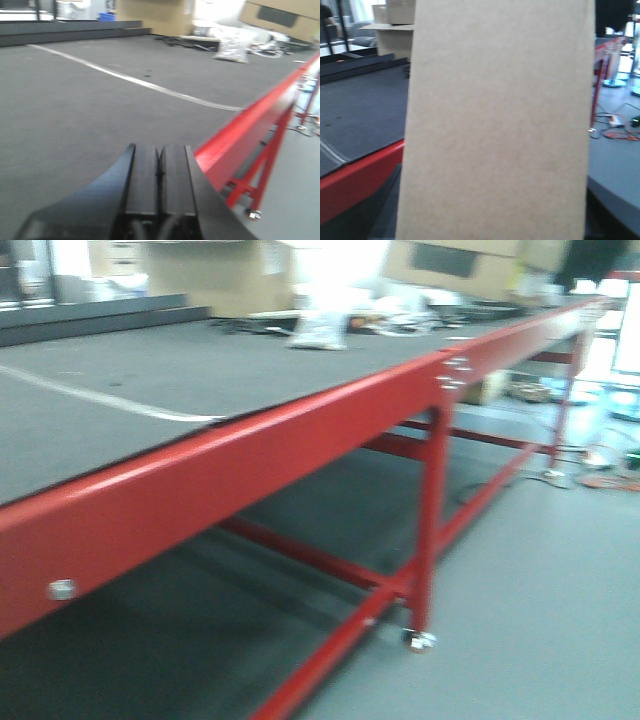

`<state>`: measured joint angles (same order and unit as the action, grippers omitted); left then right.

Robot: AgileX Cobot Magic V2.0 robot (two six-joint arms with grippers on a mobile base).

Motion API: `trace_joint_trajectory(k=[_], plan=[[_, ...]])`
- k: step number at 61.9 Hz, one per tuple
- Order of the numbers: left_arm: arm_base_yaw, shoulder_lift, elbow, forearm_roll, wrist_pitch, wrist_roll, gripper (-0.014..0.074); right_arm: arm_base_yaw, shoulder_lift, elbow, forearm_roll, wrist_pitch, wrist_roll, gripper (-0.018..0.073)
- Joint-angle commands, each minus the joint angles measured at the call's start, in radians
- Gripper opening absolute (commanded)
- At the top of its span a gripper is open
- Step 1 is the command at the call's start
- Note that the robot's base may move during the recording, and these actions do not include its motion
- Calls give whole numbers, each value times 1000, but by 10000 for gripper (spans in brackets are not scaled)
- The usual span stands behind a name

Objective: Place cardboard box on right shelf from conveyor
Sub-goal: 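Drive away from the conveyor holding the box in the right gripper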

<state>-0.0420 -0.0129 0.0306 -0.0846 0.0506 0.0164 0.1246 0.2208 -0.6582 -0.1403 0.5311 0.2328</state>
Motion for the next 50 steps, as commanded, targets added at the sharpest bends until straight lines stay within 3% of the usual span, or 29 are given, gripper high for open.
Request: trace_joint_trajectory(k=[1,50], plan=[[3,-10,-4,-7,-90,-5,-119,-8,10,-26,-15,-104,-9,214],[1,-10,-4,-7,-90,-5,-119,-8,10,-26,-15,-104,-9,214]])
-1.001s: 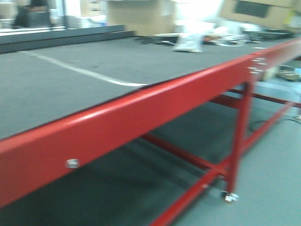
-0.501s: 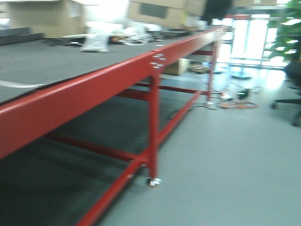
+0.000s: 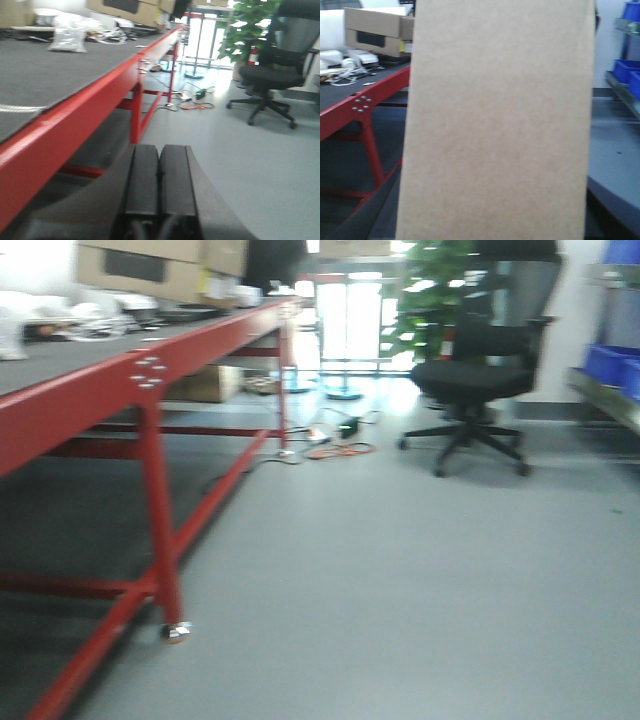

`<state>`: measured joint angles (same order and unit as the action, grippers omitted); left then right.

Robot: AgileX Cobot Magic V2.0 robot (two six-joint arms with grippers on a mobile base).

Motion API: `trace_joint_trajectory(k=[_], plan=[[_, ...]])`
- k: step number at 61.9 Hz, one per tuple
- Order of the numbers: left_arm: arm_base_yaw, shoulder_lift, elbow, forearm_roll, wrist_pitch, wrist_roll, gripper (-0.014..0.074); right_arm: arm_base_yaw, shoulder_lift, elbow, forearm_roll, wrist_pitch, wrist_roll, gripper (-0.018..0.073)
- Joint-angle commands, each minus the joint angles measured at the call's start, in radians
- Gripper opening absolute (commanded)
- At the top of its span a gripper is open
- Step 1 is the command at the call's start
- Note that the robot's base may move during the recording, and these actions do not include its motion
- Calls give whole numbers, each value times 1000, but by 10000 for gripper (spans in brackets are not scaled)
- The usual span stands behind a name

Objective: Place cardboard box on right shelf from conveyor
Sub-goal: 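Drive away from the conveyor holding the box in the right gripper, then drive toward the steel shelf rack with blue bins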

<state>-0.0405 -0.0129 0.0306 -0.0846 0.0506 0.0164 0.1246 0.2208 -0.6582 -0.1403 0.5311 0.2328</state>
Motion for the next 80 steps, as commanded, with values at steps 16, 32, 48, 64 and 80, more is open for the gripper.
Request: trace_joint_trajectory(k=[16,32,48,64,80], plan=[[-1,-10,-4,-7,-90,-5,-119,-8,10,-26,-15,-104,-9,214],[-1,-12,-4,-7,-90,-5,-119,-8,10,-26,-15,-104,-9,214],[-12,-12,-4,-7,-90,-5,-119,-8,12,-26,-15,-104,-9,214],[-12,-12,-4,-7,-90,-5,-119,-8,12,-26,-15,-104,-9,214],[-12,-12,-4,-7,-90,-5,-119,-8,12,-26,-15,-104,-9,214]])
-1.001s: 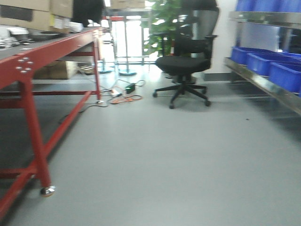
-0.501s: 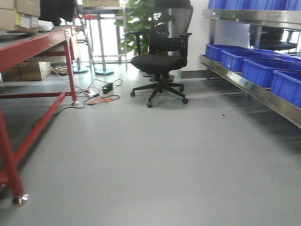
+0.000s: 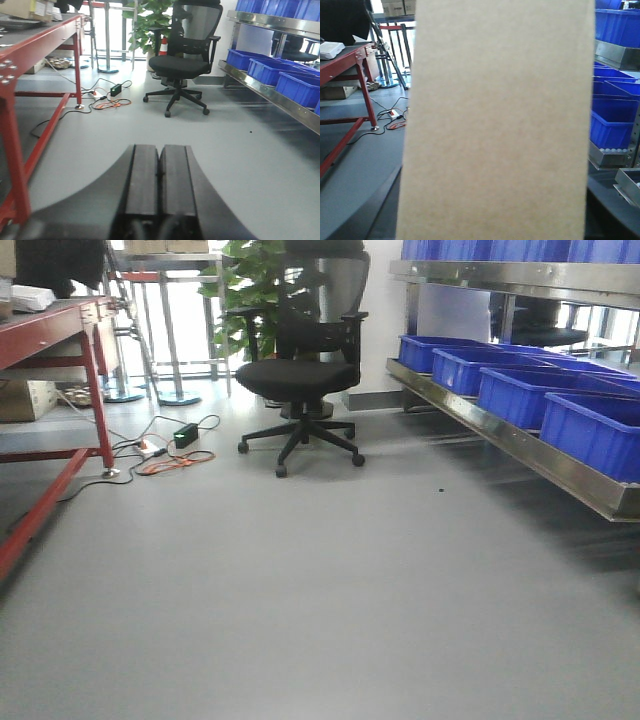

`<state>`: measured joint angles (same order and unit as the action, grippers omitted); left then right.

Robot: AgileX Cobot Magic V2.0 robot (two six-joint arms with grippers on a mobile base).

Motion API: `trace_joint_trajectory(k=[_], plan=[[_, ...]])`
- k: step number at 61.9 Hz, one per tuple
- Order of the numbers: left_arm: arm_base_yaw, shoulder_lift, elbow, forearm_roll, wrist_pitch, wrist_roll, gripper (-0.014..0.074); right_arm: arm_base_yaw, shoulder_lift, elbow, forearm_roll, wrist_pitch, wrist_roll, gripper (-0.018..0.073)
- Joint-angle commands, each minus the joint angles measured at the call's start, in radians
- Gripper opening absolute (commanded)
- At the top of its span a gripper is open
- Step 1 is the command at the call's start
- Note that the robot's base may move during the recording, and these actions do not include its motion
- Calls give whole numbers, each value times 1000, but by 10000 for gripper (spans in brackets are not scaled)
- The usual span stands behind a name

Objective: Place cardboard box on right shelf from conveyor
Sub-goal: 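Drive toward the steel shelf rack with blue bins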

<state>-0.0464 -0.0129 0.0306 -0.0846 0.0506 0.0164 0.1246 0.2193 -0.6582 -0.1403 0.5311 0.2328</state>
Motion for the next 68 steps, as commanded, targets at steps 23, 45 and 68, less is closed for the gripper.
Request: trace_joint_trajectory(k=[23,45,68], plan=[[-6,-12,-4,-7,-90,-5,-119,-8,13,-26,-15,-104,-9,214],[-6,-12,-4,-7,-90,-5,-119,-8,13,-26,-15,-104,-9,214],[-6,-12,-4,-7,-90,-5,-119,-8,13,-26,-15,-104,-9,214]])
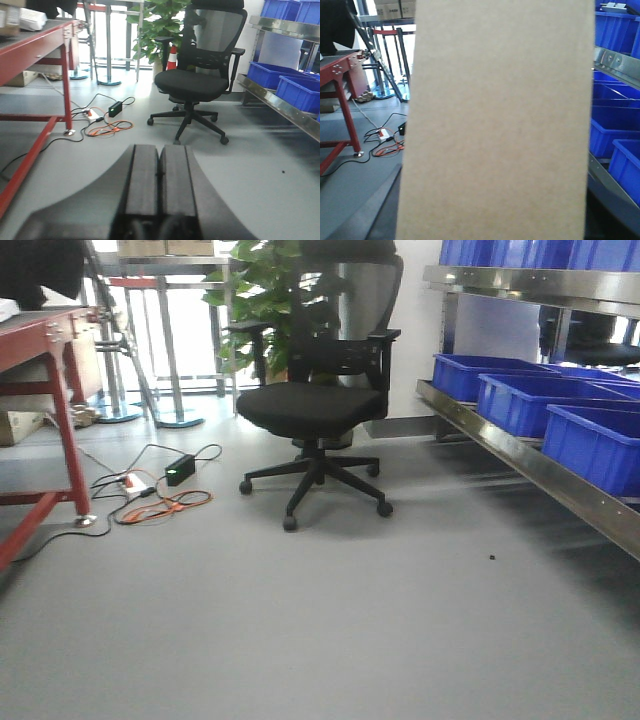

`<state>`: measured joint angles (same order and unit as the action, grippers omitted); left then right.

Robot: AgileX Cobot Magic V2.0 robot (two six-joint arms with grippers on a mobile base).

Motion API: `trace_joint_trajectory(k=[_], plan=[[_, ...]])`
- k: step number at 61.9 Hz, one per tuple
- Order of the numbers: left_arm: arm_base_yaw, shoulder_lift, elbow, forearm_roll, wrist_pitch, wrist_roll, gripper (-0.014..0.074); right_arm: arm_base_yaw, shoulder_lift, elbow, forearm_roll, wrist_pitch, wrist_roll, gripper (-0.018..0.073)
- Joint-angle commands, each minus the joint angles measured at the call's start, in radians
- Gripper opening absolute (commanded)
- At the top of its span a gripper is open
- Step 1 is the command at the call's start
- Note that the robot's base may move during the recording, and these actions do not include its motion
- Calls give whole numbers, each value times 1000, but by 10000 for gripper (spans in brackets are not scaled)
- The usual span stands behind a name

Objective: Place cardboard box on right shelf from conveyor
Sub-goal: 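Drive toward the steel shelf rack with blue bins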

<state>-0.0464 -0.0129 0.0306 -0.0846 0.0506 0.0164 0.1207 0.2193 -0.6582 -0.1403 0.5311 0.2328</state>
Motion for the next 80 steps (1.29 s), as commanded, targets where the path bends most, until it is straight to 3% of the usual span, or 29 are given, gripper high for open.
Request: trace_joint_trajectory(k=[1,80], plan=[[-6,-12,-4,-7,-90,-5,-119,-5,13,-26,-15,-104,-9,214],[-4,-12,-4,-7,-90,-5,-119,-5,13,-26,-15,-104,-9,214]])
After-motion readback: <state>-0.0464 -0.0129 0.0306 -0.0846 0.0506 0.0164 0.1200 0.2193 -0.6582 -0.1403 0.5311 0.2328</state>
